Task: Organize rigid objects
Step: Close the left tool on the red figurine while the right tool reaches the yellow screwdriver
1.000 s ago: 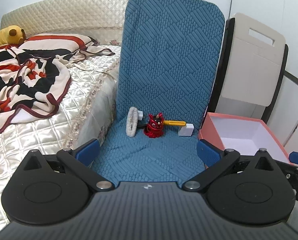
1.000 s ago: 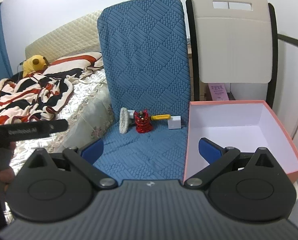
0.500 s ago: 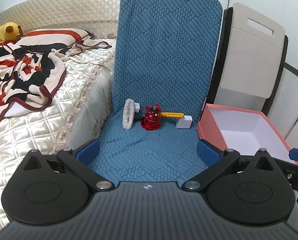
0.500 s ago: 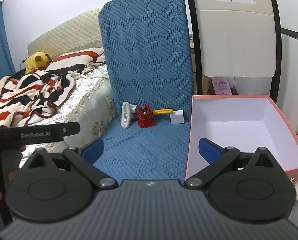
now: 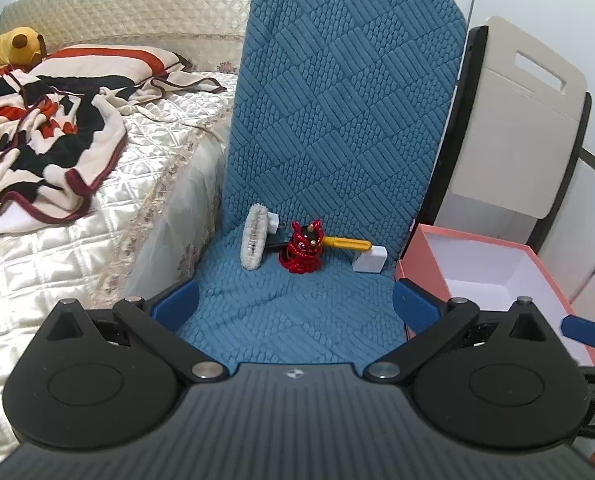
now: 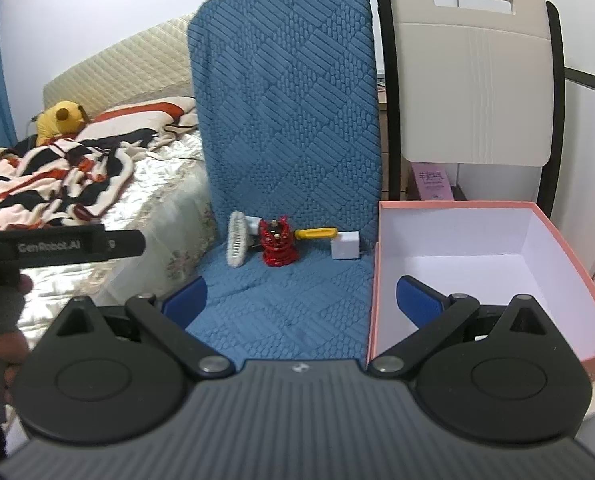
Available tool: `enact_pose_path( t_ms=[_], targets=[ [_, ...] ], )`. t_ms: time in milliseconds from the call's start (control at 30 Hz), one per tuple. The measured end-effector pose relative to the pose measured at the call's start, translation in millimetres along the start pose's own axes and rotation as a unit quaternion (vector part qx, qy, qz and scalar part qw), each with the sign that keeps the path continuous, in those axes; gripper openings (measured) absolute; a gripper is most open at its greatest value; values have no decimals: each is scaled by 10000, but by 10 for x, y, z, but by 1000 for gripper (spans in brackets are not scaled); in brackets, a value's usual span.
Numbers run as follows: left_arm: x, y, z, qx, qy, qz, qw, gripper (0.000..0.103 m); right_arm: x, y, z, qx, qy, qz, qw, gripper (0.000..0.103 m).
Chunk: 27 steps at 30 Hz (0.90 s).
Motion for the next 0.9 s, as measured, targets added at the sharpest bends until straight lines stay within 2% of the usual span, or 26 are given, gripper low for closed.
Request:
enact_pose_path(
  t_ms=[100, 200, 367, 600, 700, 900],
  targets=[
    [-44, -263, -72, 34, -162, 65, 9998, 103, 3, -214, 0, 10, 70, 36, 10000, 98],
    [-129, -510, -99, 110, -89, 35, 9999, 103, 20, -412, 8, 65, 186, 94, 9998, 90],
    [-264, -937, -99, 126, -115, 27, 9999, 103, 41, -706, -5, 145, 347, 124, 9992, 83],
    [-395, -1501, 12, 211, -119, -24, 9997, 103, 6, -1106, 17, 301, 736, 89, 9968, 82],
    [-359, -1723, 94, 275, -61, 28, 9996, 103, -26, -1318, 28, 354, 900, 168, 9952, 76],
    [-269, -2131, 195, 381, -244, 108, 9989, 103, -23, -1676, 122, 419, 1203, 214, 9916, 74]
  ],
)
Point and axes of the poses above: each gripper's, at about its wrist camera, not at the fingertips, and y roughly against the way its jaws point, z to its left, x to its underside, the point moved 9 cm from there along -y, roughly the way its jaws point, and after that the axes turned 6 degrees about x, right-handed, at the moved point
